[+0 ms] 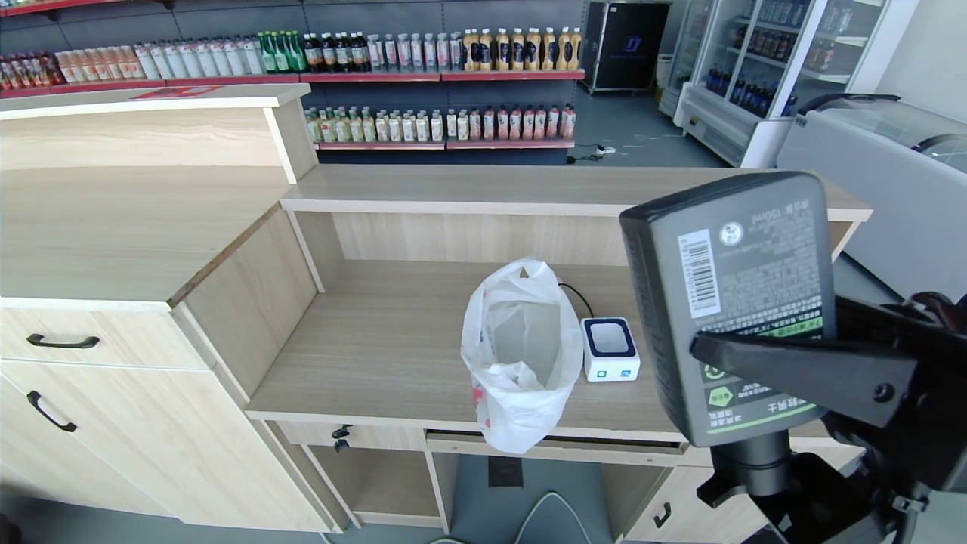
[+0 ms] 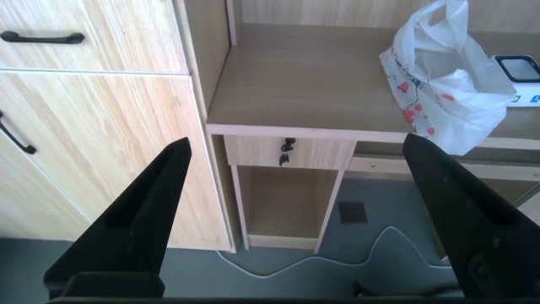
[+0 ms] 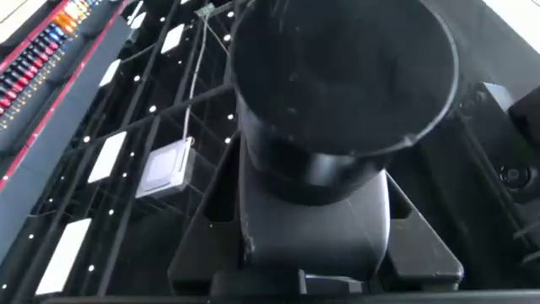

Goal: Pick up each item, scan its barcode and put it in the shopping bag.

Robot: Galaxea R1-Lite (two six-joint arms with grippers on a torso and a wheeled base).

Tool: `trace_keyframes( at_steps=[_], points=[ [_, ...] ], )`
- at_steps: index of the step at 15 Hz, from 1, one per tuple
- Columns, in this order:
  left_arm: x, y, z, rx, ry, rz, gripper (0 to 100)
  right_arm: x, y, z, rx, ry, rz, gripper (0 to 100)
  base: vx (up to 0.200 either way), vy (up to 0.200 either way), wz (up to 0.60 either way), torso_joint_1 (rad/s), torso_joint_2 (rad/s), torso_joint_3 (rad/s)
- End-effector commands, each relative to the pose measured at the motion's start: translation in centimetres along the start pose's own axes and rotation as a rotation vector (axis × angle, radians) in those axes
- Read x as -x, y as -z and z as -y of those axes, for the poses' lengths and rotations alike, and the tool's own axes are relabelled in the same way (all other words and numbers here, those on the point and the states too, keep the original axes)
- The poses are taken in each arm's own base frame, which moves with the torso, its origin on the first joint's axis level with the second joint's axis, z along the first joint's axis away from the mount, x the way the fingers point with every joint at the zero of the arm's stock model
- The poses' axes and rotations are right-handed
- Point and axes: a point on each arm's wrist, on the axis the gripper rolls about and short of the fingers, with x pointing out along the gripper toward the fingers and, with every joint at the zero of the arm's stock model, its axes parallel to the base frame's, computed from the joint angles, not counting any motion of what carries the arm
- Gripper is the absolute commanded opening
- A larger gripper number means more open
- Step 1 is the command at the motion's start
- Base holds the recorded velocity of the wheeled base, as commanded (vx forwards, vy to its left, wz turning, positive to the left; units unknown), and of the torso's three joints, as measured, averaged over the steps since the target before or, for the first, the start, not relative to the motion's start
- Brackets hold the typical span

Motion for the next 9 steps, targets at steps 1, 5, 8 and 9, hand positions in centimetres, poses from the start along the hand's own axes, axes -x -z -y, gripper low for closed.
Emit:
trace_keyframes(
  at_steps=[1, 5, 8, 9],
  points=[
    [0.0, 0.0, 0.0, 0.001, -0.001, 0.0, 100, 0.3, 0.3, 0.7, 0.025, 0.012, -0.012, 0, 0.0, 0.0, 0.0, 0.0, 0.0, 0.0],
    [0.0, 0.0, 0.0, 0.001, -0.001, 0.0, 100, 0.5, -0.1, 0.7, 0.001, 0.007, 0.005, 0, 0.0, 0.0, 0.0, 0.0, 0.0, 0.0],
    [0.0, 0.0, 0.0, 0.001, -0.001, 0.0, 100, 0.7, -0.8, 0.7, -0.042, -0.008, 0.041, 0, 0.0, 0.0, 0.0, 0.0, 0.0, 0.0],
    [0.0, 0.0, 0.0, 0.001, -0.001, 0.0, 100, 0.7, -0.9, 0.6, -0.057, -0.013, 0.053, 0, 0.0, 0.0, 0.0, 0.0, 0.0, 0.0]
  ],
)
